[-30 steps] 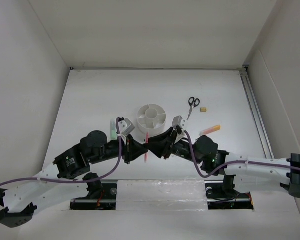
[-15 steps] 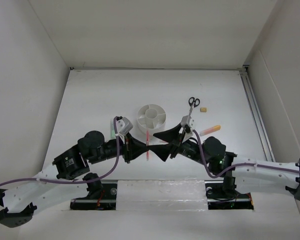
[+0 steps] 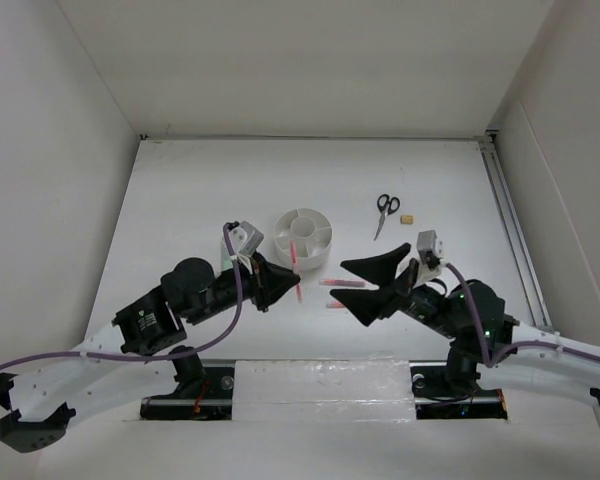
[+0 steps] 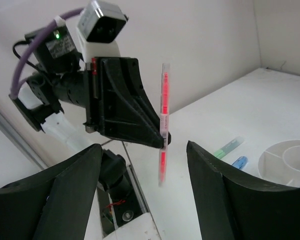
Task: Sort the stationery into containers
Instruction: Place the pen in the storage box.
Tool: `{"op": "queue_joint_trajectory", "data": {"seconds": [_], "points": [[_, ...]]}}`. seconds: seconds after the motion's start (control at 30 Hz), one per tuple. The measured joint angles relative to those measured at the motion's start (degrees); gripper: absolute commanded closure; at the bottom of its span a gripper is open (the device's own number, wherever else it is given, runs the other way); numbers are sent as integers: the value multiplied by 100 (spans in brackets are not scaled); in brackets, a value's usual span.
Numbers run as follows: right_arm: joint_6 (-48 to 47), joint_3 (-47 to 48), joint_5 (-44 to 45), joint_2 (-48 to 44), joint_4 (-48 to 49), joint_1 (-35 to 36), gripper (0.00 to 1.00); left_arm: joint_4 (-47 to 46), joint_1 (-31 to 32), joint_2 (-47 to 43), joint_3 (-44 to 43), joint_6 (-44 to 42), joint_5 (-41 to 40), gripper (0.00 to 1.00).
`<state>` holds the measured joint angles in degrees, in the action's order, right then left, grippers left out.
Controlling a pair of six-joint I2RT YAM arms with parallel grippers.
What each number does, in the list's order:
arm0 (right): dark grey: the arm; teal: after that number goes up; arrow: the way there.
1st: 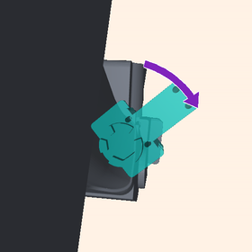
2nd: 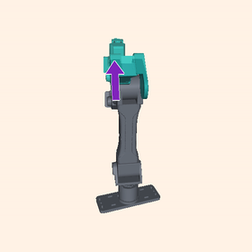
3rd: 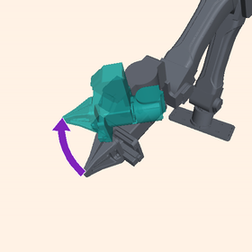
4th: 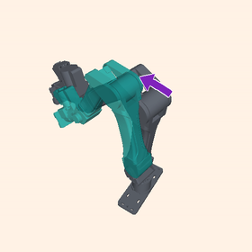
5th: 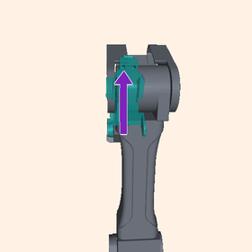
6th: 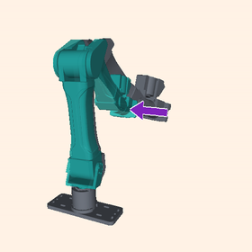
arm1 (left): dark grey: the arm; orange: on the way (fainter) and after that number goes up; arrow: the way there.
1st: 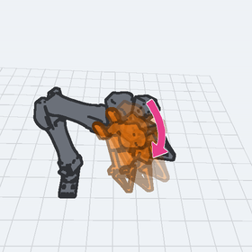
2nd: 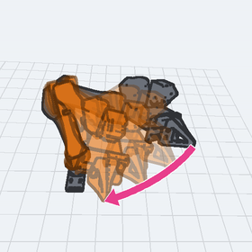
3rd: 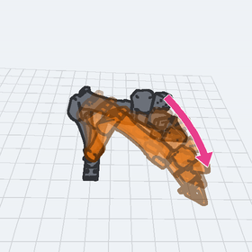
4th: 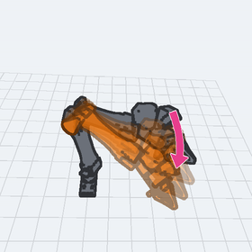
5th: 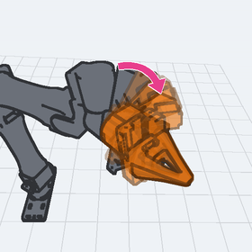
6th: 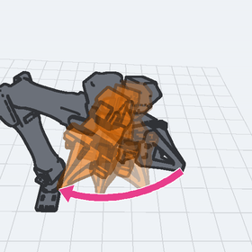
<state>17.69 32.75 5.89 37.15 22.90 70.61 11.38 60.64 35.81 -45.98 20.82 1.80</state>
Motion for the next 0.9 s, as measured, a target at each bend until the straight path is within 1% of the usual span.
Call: {"op": "queue_joint_trajectory", "data": {"seconds": [0.2,0.37,0.5,0.57,0.67,0.8,0.9], "points": [[-157,48,496,-1019,-647,0,26,-752,0,479,0,186,-1285,100],[-275,162,614,-1123,-1034,0,26,-1690,0,1261,46,33,-2570,100],[-273,162,566,-1128,-1283,-2,26,-2365,-17,1963,131,-310,-3322,100],[-269,162,540,-1167,-1373,0,27,-2621,-133,2323,131,-461,-3477,100],[-254,162,494,-1303,-1467,0,27,-2850,-625,2664,157,-562,-3342,100],[-249,160,479,-1515,-1539,0,27,-3187,-1279,2704,223,-597,-3067,100],[-249,160,481,-1576,-1547,0,27,-3438,-1467,2796,223,-671,-2959,100]]}}
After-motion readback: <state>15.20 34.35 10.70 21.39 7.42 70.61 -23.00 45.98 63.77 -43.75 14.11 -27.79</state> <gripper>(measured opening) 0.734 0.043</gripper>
